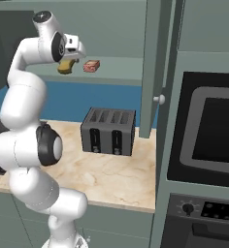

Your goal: Pick up the bar soap and sponge from the sink, and place them back in the cabinet, and close the cabinet doors.

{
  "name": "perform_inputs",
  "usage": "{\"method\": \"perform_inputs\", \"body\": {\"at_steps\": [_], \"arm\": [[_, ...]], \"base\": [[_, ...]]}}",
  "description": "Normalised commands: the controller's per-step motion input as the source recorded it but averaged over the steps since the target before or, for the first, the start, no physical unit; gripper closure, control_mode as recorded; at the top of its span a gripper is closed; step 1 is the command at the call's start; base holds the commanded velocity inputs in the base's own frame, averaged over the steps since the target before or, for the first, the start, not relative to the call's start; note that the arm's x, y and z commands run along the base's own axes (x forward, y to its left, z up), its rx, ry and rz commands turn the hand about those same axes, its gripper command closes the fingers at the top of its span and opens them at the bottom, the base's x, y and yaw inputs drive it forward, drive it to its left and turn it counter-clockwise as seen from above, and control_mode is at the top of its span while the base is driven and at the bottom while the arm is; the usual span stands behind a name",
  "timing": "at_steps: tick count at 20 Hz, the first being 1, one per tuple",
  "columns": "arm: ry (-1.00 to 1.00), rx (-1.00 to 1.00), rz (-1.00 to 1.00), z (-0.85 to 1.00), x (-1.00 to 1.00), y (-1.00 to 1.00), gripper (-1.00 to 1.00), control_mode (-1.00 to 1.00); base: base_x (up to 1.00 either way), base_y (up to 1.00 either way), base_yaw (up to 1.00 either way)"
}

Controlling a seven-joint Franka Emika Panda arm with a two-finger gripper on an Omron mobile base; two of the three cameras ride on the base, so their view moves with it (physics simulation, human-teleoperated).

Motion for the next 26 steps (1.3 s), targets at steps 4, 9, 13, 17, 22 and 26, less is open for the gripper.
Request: {"method": "perform_inputs", "body": {"at_steps": [4, 9, 13, 17, 22, 26], "arm": [[-0.03, 0.0, 0.0, -0.05, 0.31, 0.0, 1.0, -1.0], [0.0, 0.0, 0.0, 0.0, 0.41, 0.0, 1.0, -1.0], [0.0, 0.0, 0.0, 0.0, 0.29, 0.0, 1.0, -1.0], [0.0, 0.0, 0.0, 0.0, 0.28, 0.03, 1.0, -1.0], [0.0, 0.0, 0.0, -0.07, 0.23, 0.0, 1.0, -1.0], [0.0, 0.0, 0.0, -0.16, 0.18, 0.0, 1.0, -1.0]], "base": [[0.0, 0.0, 0.0], [0.0, 0.0, 0.0], [0.0, 0.0, 0.0], [0.0, 0.0, 0.0], [0.0, 0.0, 0.0], [0.0, 0.0, 0.0]]}}
